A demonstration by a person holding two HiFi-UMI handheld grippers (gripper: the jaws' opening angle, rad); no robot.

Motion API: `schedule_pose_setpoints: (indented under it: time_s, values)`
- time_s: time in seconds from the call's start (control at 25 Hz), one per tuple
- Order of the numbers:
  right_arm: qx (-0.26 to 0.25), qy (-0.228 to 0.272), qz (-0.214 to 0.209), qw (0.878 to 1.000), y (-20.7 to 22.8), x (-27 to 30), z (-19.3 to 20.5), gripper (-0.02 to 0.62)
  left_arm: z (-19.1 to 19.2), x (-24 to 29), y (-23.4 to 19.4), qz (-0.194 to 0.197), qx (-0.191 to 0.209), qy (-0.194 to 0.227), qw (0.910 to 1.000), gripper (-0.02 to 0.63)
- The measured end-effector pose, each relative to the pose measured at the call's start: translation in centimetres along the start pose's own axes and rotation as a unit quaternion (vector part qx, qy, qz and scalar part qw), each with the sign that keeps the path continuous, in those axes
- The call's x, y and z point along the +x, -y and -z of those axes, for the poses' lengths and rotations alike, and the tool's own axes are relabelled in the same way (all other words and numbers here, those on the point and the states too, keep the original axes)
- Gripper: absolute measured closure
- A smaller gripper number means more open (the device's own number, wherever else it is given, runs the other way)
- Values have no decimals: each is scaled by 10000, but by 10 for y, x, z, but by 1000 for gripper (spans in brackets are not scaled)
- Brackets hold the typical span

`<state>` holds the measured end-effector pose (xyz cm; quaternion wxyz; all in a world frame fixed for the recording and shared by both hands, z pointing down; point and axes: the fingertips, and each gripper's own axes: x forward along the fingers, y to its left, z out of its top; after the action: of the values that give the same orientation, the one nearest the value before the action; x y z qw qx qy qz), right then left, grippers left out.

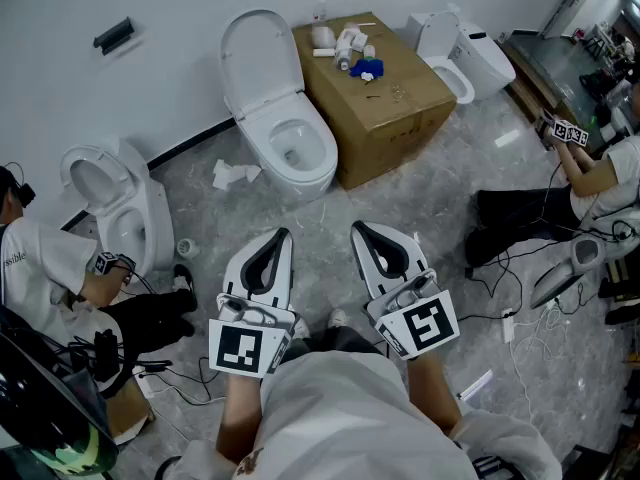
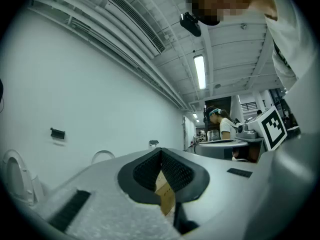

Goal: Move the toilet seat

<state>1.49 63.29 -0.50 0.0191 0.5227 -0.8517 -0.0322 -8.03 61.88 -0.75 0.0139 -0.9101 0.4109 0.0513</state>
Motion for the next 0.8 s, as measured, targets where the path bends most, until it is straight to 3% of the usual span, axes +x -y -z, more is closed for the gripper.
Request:
schedule_pose_setpoints:
  time_s: [0.8]
  values:
    - [240,239,-213,9992,43,-23,-4,583,-1,31,35,-294,197,-125,9993,597]
